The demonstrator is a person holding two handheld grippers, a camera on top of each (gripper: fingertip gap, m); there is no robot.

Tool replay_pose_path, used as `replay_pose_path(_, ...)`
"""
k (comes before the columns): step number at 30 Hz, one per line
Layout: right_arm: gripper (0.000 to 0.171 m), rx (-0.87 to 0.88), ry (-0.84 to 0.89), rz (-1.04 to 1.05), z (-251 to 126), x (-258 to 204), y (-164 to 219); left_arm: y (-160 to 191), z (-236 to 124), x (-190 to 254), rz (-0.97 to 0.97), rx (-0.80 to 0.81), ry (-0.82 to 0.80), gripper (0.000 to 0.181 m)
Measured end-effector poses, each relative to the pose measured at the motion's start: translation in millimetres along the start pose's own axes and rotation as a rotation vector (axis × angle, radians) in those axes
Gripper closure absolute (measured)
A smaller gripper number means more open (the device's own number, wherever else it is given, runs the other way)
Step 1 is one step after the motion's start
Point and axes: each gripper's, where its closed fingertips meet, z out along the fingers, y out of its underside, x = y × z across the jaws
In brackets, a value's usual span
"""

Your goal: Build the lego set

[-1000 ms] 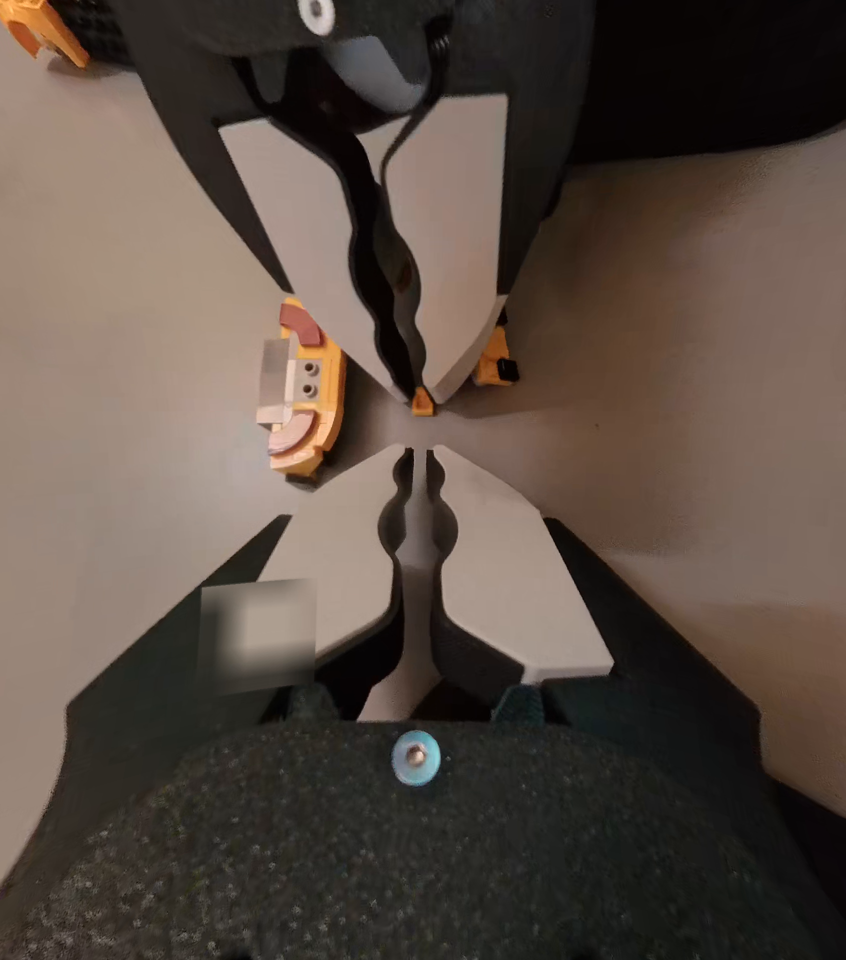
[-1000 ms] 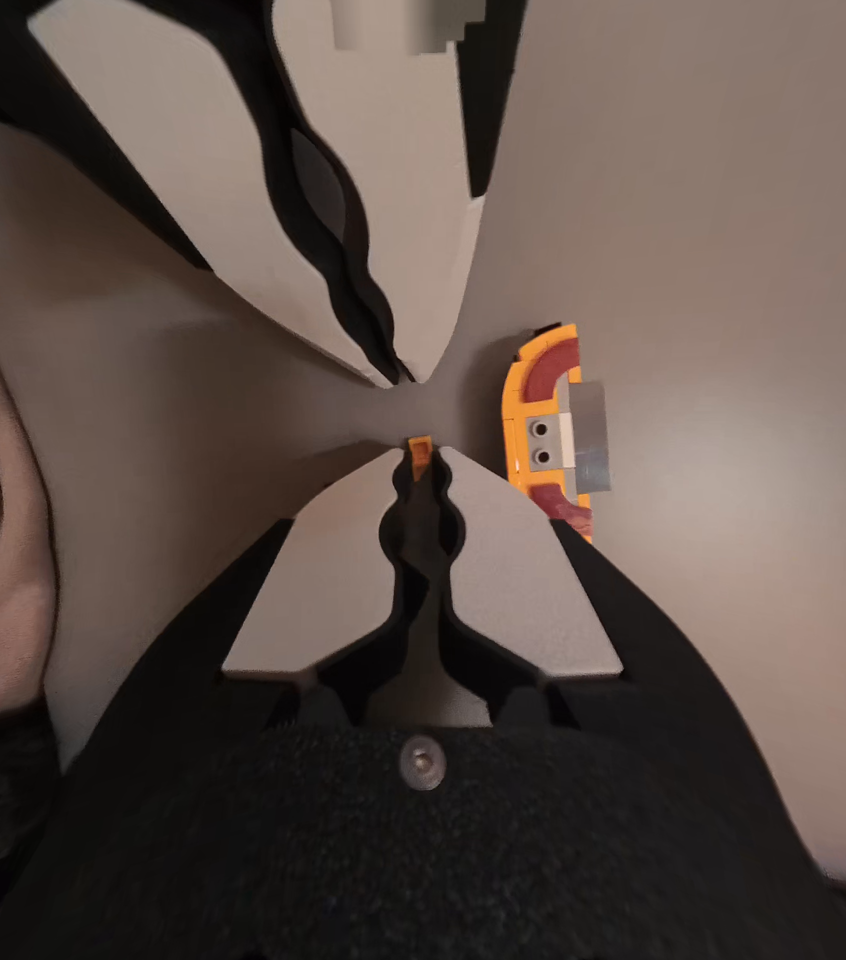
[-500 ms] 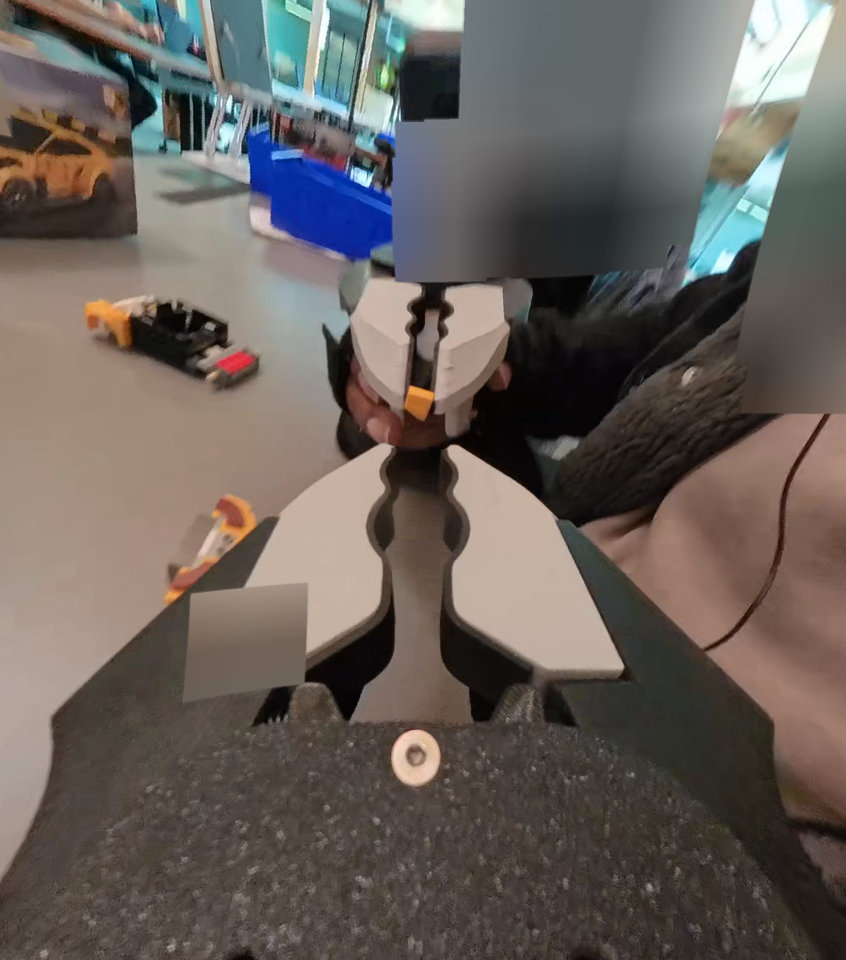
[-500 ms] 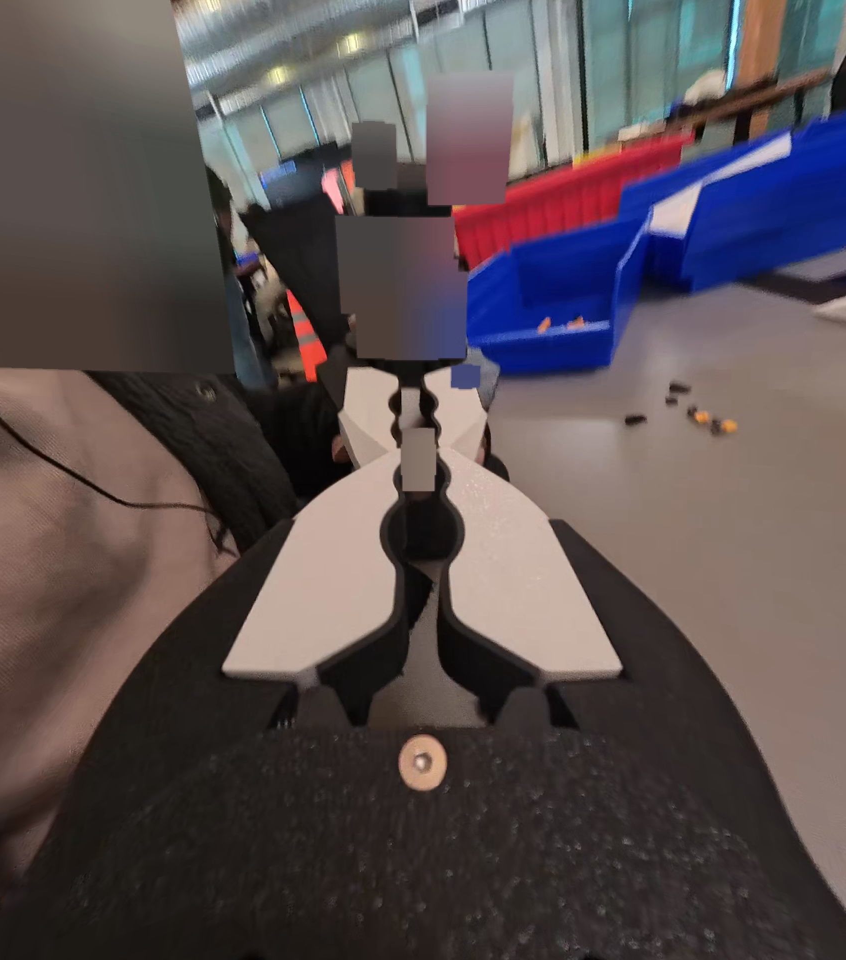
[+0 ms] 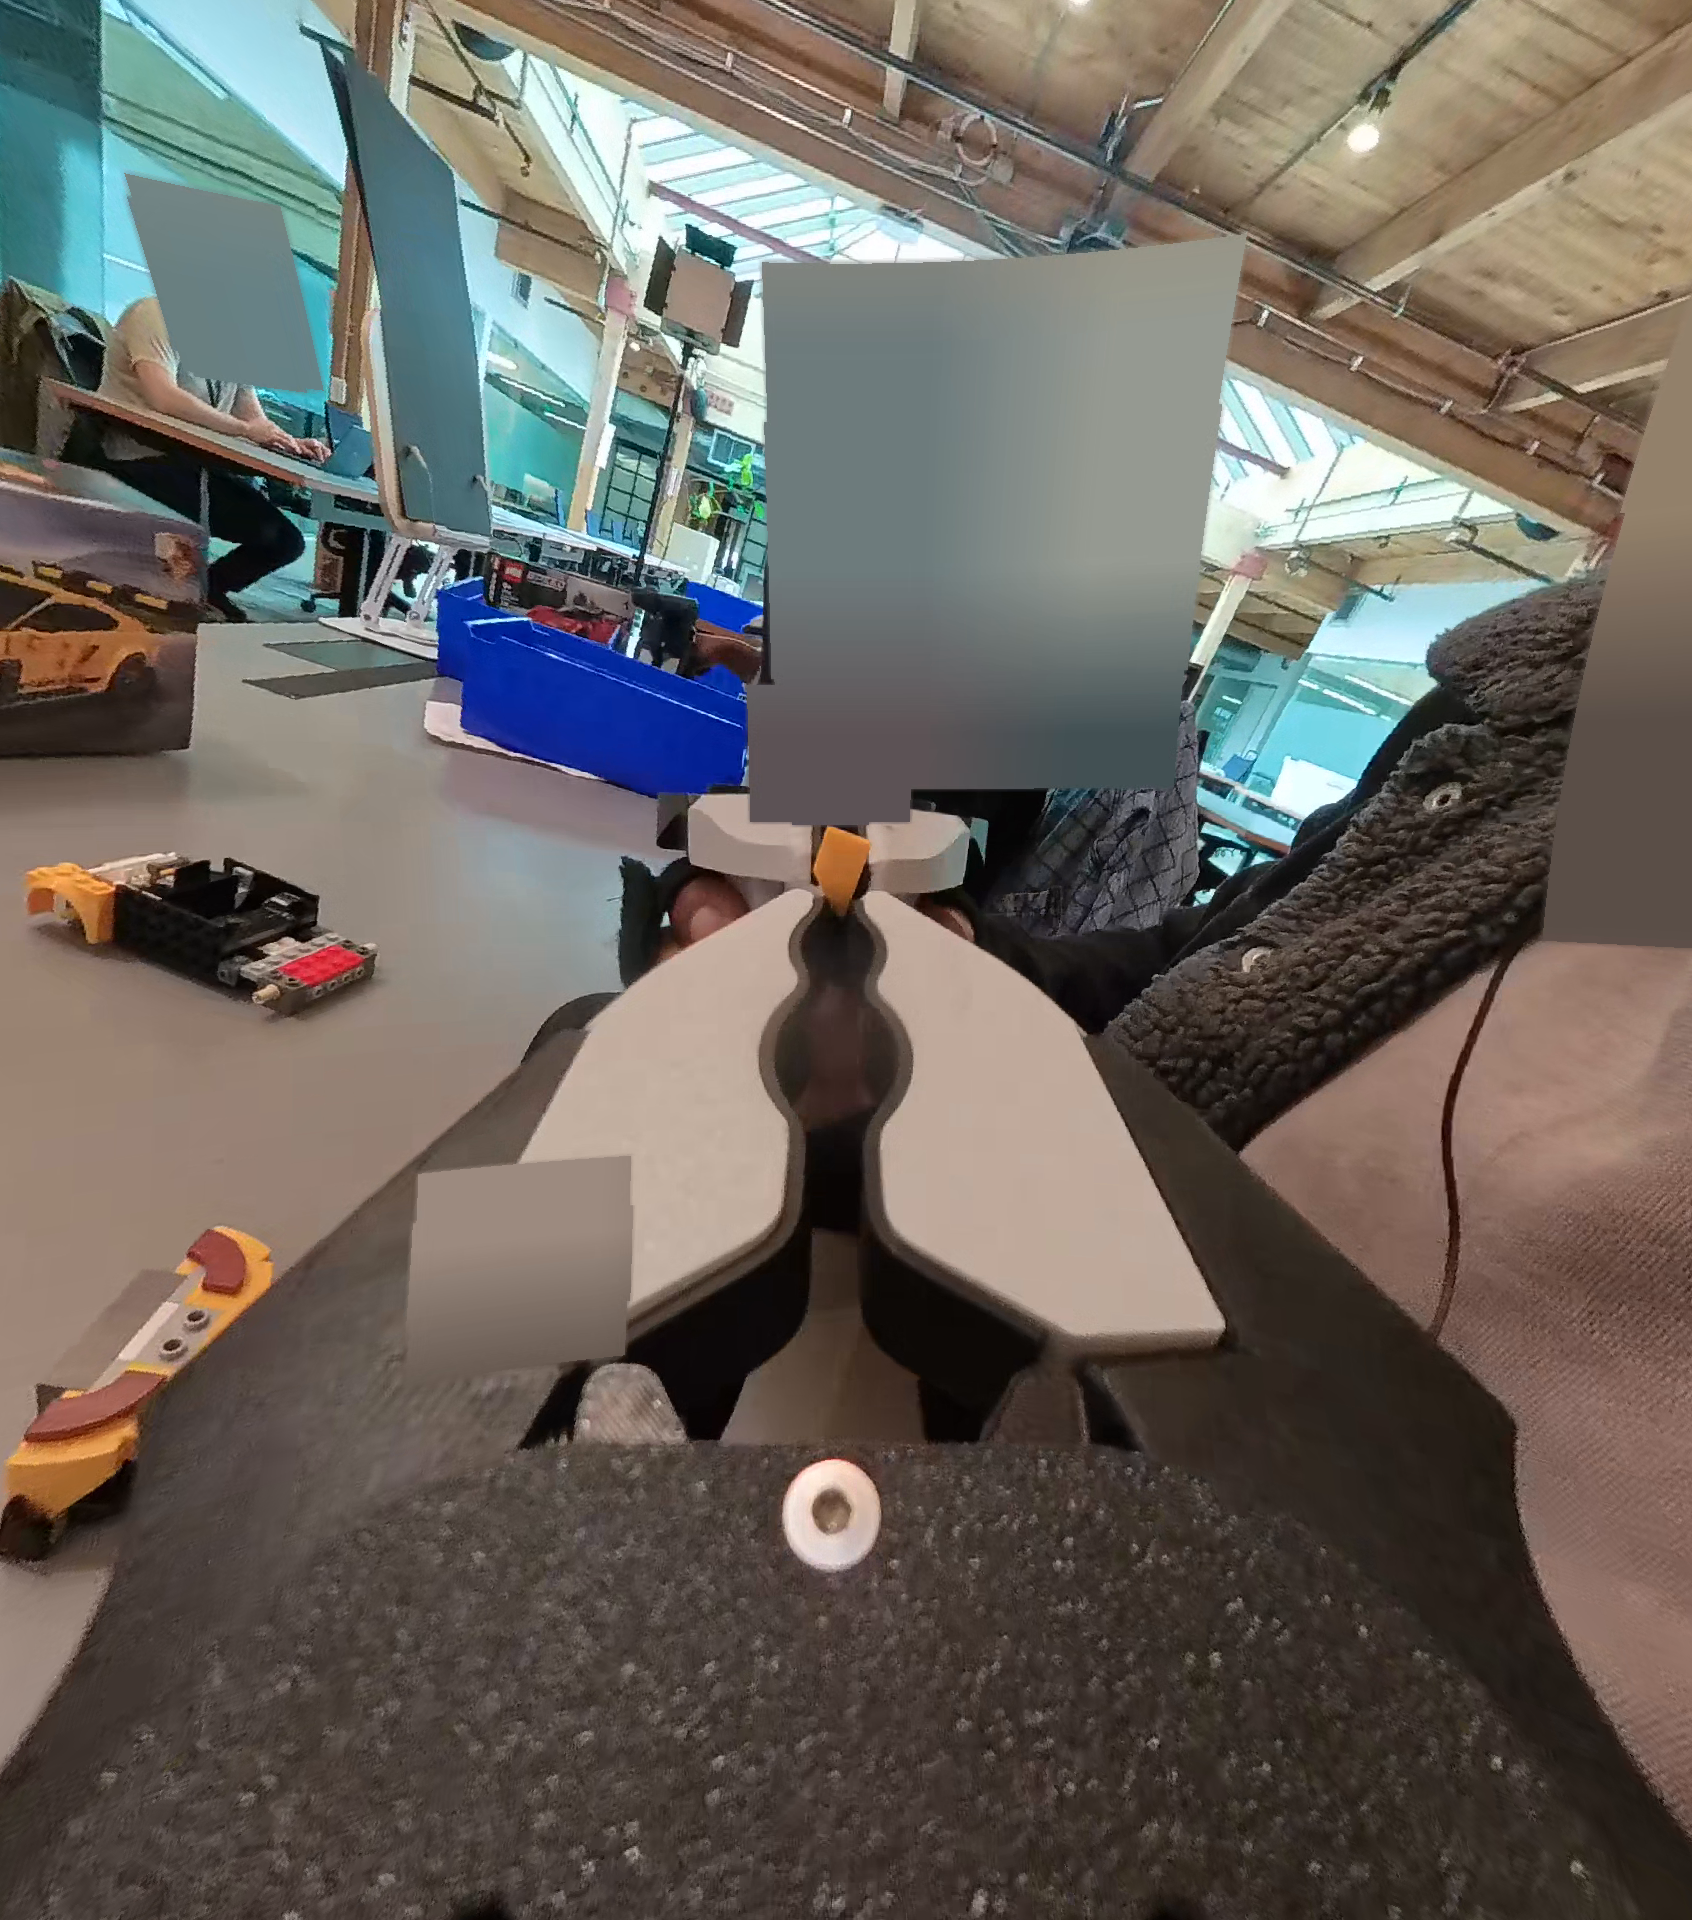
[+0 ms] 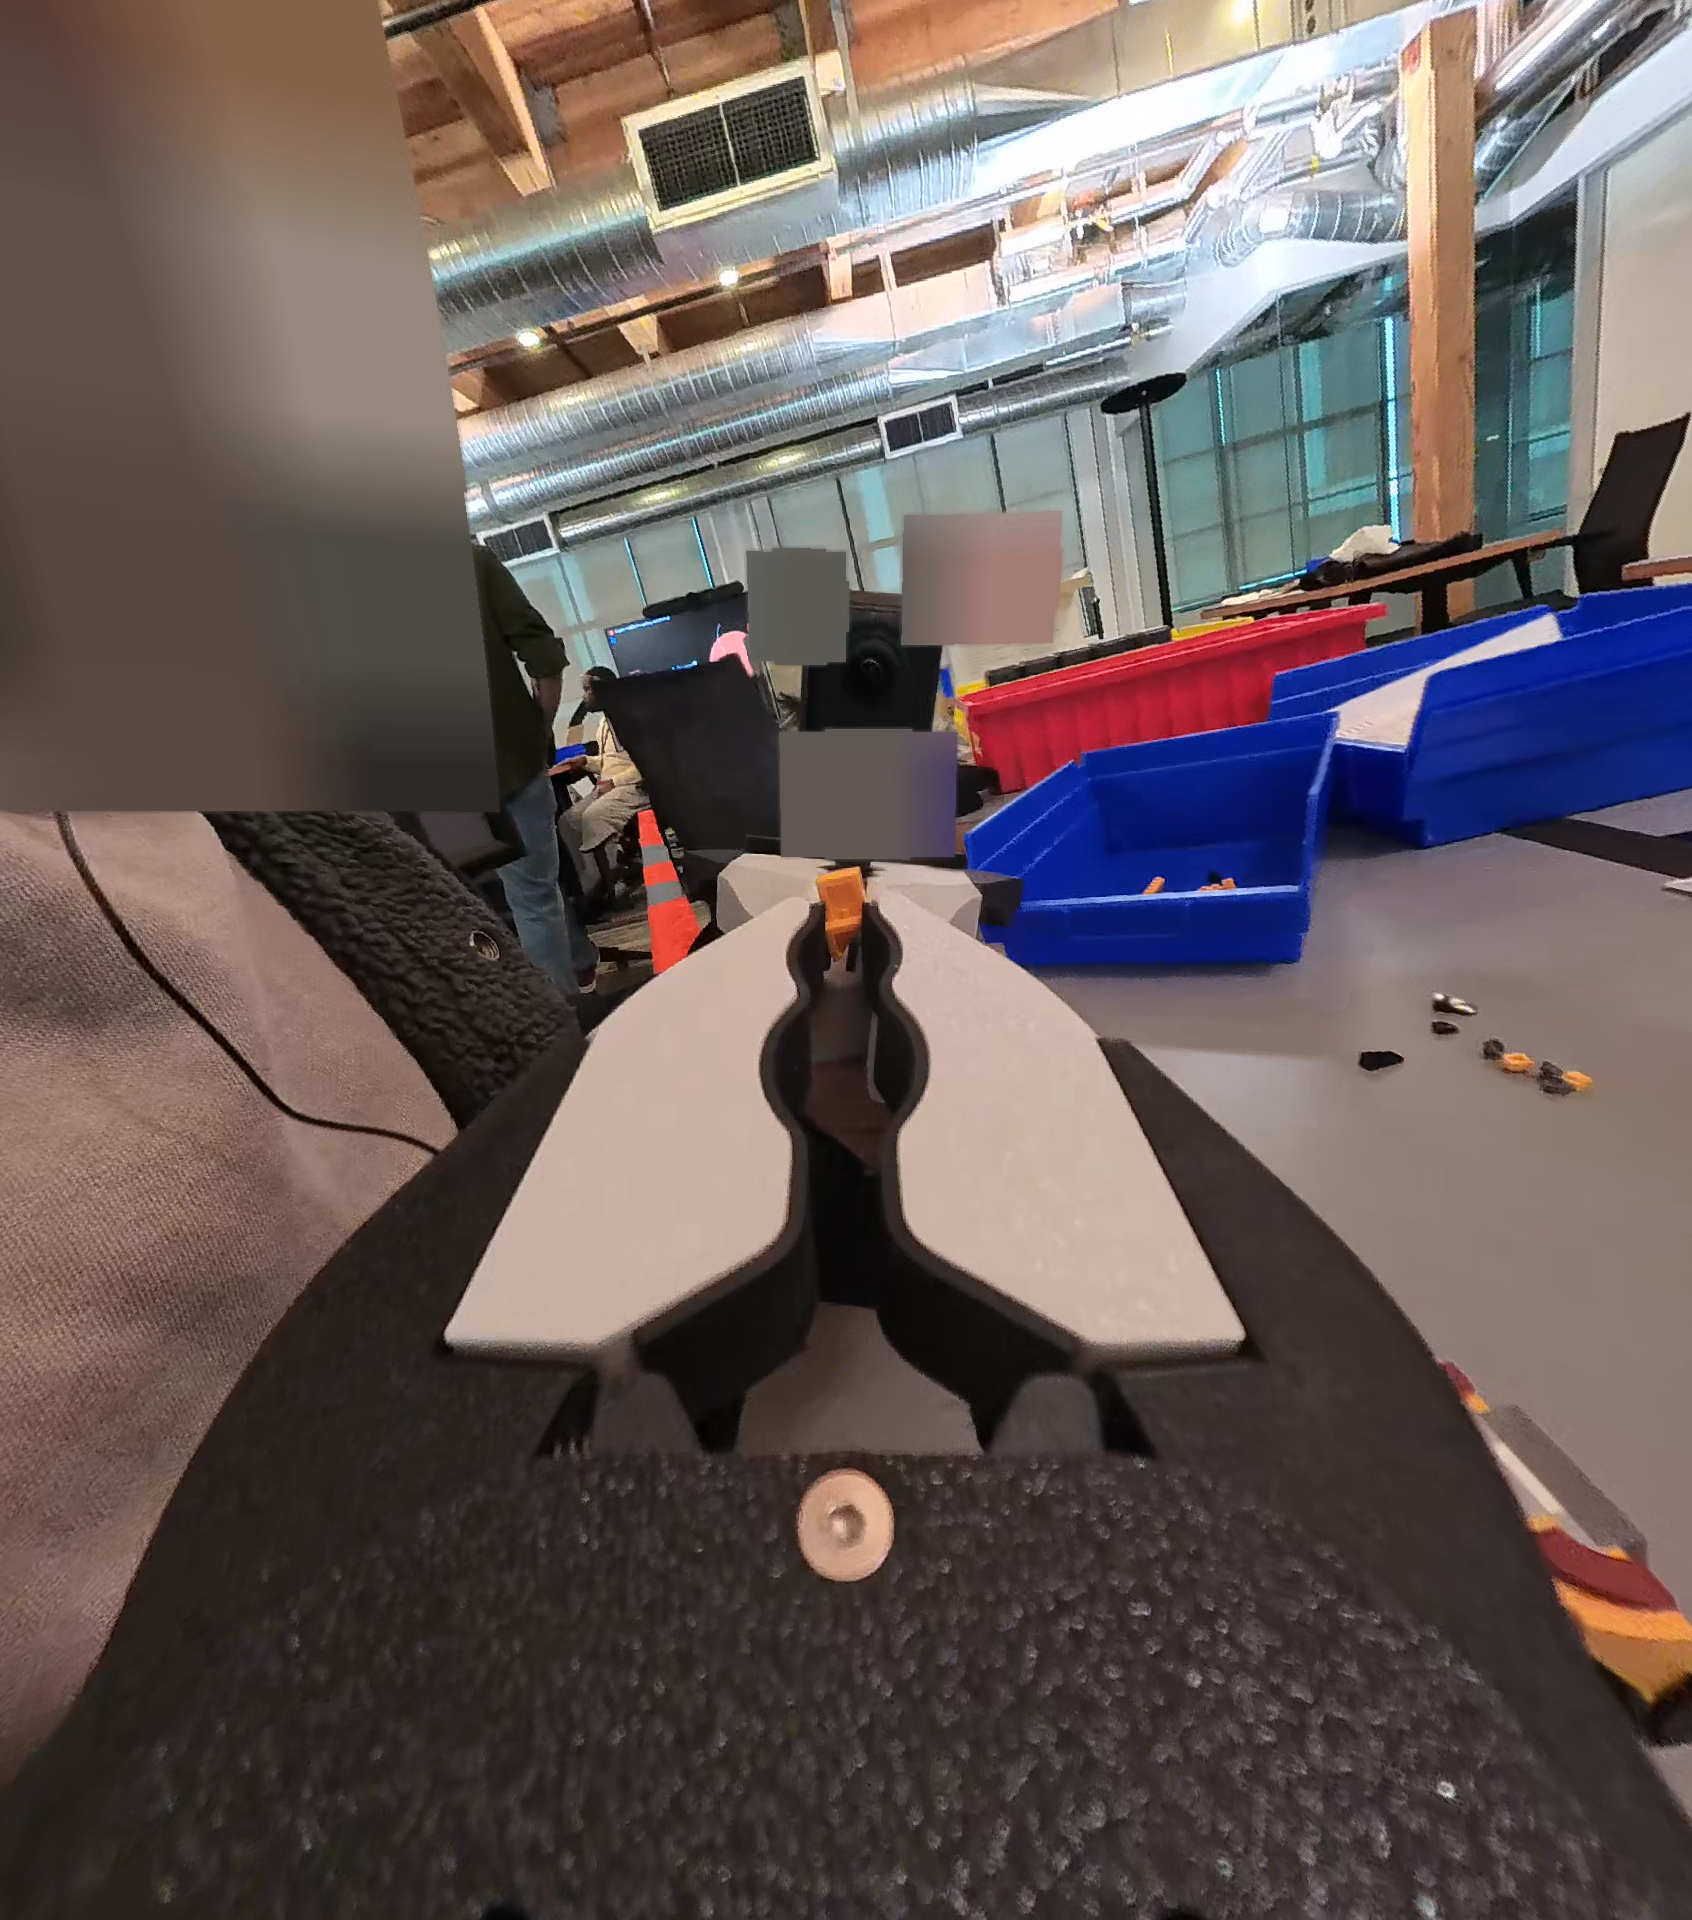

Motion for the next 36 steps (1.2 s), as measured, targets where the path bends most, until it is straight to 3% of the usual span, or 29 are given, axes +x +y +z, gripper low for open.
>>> replay_pose_path(9, 0.166, -0.085, 0.002, -0.063, 0, -11, 7, 4, -7, 12, 0.059, -0.050, -0.031, 0.180)
replay_pose_path(18, 0.160, -0.359, 0.063, -0.099, -13, 11, 37, 30, -10, -15, 0.172, -0.221, -0.167, 0.180)
replay_pose_path(30, 0.155, -1.054, 0.134, -0.332, -57, 67, 116, 111, -19, -80, 0.406, -0.729, -0.417, 0.180)
replay_pose_path(36, 0.157, -1.164, 0.013, -0.259, -63, 81, 128, 130, -22, -93, 0.439, -0.866, -0.465, 0.180)
